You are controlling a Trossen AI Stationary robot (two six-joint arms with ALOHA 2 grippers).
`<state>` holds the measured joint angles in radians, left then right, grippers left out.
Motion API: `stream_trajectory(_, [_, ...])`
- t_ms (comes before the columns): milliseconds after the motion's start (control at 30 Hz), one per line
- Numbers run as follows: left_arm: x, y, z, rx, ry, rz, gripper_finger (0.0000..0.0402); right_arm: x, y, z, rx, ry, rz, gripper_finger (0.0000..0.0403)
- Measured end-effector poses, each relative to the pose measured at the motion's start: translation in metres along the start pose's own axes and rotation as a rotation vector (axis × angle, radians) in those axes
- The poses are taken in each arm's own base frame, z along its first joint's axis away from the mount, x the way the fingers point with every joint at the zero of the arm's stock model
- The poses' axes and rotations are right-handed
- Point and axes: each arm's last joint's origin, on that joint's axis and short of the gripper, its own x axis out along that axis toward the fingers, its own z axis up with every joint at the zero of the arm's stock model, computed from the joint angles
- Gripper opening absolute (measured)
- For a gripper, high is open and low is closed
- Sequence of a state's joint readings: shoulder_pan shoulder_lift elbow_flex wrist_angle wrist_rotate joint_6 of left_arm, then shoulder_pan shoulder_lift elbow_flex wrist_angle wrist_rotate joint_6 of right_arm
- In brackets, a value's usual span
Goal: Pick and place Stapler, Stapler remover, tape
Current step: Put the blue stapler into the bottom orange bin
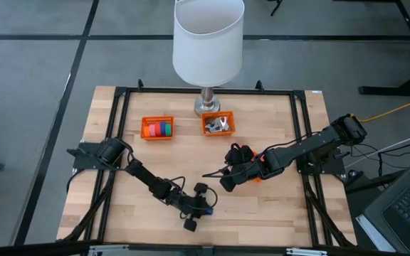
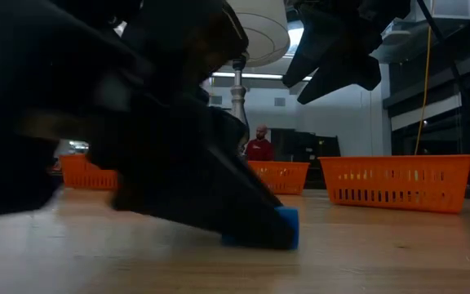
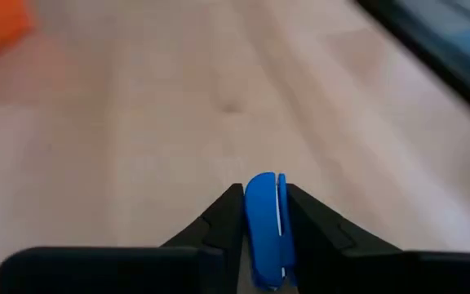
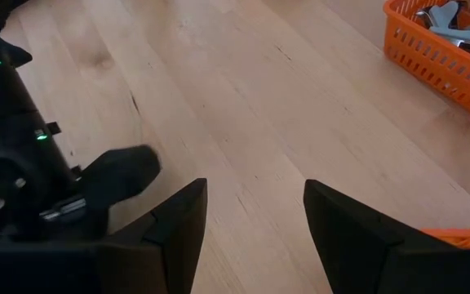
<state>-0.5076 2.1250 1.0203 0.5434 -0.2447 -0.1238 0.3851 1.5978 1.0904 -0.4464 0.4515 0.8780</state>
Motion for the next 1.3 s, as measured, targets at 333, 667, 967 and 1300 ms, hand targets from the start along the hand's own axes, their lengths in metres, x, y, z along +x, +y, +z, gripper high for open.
stream_trajectory(333, [-0.006,0.032,0.025,-0.049,-0.079,0.179,0.0072,0.0,0.001,-0.002,-0.019,0.05,0.034,0.021])
stream_trajectory(667, [0.003,0.093,0.052,-0.049,-0.135,0.271,0.0071,-0.026,0.02,0.031,-0.235,-0.007,0.1,0.021])
stream_trajectory(967, [0.003,0.124,0.092,0.079,-0.229,0.384,0.0071,-0.084,0.017,0.063,-0.249,0.098,-0.108,0.021])
stream_trajectory(1300, [0.008,0.169,0.099,-0.008,-0.224,0.369,0.0073,-0.162,0.008,0.101,-0.303,0.076,-0.182,0.021])
